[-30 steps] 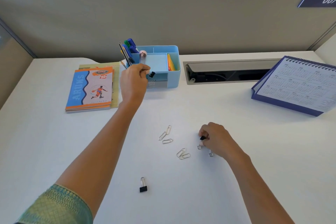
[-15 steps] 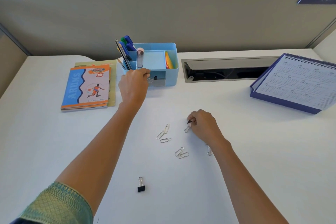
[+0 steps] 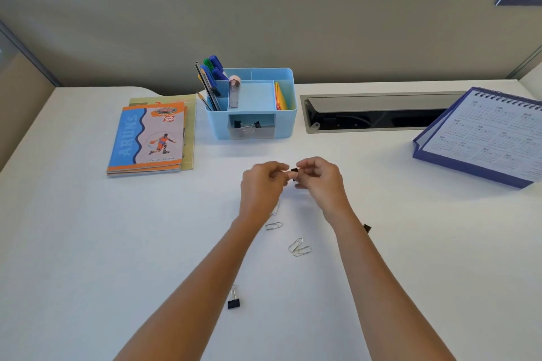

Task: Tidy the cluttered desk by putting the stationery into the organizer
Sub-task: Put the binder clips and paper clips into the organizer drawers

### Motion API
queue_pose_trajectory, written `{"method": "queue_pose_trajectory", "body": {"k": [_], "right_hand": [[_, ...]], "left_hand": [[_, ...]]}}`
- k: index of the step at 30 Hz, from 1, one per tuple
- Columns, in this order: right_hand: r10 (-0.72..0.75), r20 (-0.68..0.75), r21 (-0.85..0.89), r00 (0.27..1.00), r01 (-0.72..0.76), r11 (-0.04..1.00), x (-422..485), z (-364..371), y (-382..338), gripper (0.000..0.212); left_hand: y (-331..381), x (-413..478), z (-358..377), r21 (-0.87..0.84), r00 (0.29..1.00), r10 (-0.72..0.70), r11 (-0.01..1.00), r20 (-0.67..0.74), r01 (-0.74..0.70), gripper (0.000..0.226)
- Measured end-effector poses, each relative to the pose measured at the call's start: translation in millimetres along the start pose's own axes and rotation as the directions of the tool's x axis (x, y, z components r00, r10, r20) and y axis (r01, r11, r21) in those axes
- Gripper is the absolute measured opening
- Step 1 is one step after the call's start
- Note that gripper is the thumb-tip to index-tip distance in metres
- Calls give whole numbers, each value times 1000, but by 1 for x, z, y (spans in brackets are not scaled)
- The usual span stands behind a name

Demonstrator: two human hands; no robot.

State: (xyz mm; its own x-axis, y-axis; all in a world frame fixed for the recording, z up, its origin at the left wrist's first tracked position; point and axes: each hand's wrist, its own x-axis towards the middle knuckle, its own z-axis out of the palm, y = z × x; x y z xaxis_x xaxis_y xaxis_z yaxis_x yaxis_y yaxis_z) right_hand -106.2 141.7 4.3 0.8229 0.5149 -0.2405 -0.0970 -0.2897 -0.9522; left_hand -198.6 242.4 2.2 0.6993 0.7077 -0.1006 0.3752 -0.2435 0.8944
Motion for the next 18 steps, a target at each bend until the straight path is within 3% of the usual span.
{"method": "queue_pose_trajectory", "body": {"k": [3, 5, 6, 8, 11, 14, 18], "right_hand": [[73, 34, 241, 997, -79, 967, -2, -1, -8, 18], [76, 12, 239, 997, -77, 968, -4, -9, -11, 16], [59, -30, 146, 998, -54, 988, -5, -16, -10, 14], [11, -95, -216, 995, -31, 976, -7, -39, -5, 10], [83, -50, -691, 995, -95, 717, -17, -82, 2, 16], [231, -28, -829, 973, -152, 539, -37, -109, 13, 24], [194, -41, -825, 980, -143, 547, -59, -109, 32, 24]], "left_hand": [[14, 11, -11, -80, 1000, 8, 997, 22, -6, 2], [23, 19, -19, -13, 998, 62, 998, -24, -62, 6], [27, 24, -24, 28, 992, 105, 994, -65, -104, 8], [33, 37, -38, 111, 966, 200, 977, -164, -183, 12], [40, 61, -62, 241, 919, 299, 941, -257, -239, 15], [40, 78, -74, 370, 891, 366, 893, -269, -255, 19], [33, 88, -75, 454, 897, 366, 862, -247, -227, 21]]}}
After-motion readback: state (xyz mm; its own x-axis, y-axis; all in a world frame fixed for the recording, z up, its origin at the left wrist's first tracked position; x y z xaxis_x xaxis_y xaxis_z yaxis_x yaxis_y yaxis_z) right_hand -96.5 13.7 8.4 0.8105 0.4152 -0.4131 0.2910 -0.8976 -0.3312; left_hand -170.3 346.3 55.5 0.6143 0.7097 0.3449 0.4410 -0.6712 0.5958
